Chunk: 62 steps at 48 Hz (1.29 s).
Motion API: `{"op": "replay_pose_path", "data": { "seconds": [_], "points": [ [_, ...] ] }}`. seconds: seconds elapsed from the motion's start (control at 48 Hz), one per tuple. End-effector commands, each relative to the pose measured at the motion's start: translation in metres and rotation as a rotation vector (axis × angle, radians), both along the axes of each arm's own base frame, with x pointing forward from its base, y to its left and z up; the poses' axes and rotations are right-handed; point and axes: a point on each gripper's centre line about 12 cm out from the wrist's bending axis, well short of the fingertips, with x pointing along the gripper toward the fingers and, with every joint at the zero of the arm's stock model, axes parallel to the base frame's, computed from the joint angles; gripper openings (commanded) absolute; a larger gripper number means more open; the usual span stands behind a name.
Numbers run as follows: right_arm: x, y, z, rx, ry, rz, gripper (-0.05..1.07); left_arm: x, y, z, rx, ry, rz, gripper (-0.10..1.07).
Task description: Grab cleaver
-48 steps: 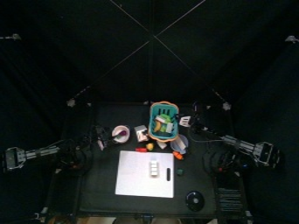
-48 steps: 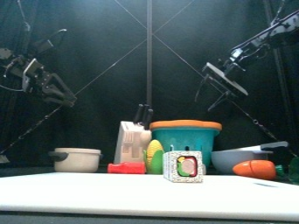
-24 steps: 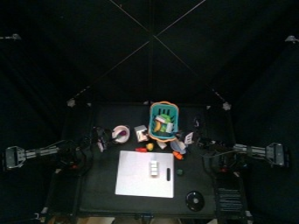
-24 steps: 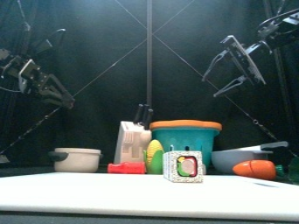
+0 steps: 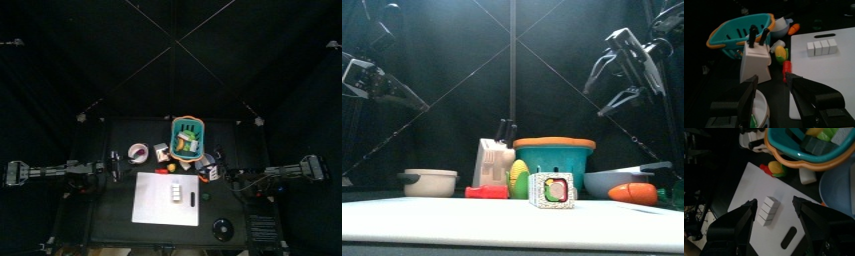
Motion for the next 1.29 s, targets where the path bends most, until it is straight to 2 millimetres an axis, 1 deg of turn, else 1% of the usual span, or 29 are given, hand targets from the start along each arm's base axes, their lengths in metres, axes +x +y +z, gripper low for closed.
{"op": "replay_pose_path", "data": {
  "seconds": [0.0, 0.188, 0.312, 0.417, 0.625, 0.75, 0.958, 1.125, 1.271],
  "points": [
    [-0.006, 0.001, 0.002, 0.030, 0.032, -0.043, 0.91, 0.003, 0.000, 0.006, -0.003, -0.030, 0.002, 0.85],
    [-0.018, 0.000, 0.004, 0.016, 0.142, -0.122, 0.91, 0.003, 0.003, 0.005, -0.035, -0.030, 0.024, 0.85],
    [-0.020, 0.003, 0.008, -0.014, 0.219, -0.092, 0.91, 0.004, 0.006, 0.006, -0.051, -0.035, 0.045, 0.85],
    [-0.021, 0.007, 0.008, -0.014, 0.307, -0.026, 0.91, 0.003, 0.009, 0.007, -0.071, -0.043, 0.071, 0.85],
    [-0.029, -0.001, -0.009, -0.045, 0.452, 0.062, 0.91, 0.001, 0.015, 0.005, -0.135, -0.049, 0.125, 0.85],
    [-0.037, -0.005, -0.021, -0.070, 0.502, 0.090, 0.90, 0.001, 0.016, 0.005, -0.157, -0.053, 0.140, 0.85],
    [-0.049, -0.016, -0.042, -0.103, 0.547, 0.077, 0.90, 0.003, 0.022, 0.012, -0.213, -0.094, 0.186, 0.85],
    [-0.048, -0.018, -0.052, -0.106, 0.512, 0.086, 0.90, 0.012, 0.024, 0.007, -0.267, -0.066, 0.210, 0.86],
    [-0.049, -0.022, -0.060, -0.097, 0.495, 0.079, 0.90, 0.031, 0.021, 0.001, -0.267, -0.007, 0.182, 0.86]
  ]
}}
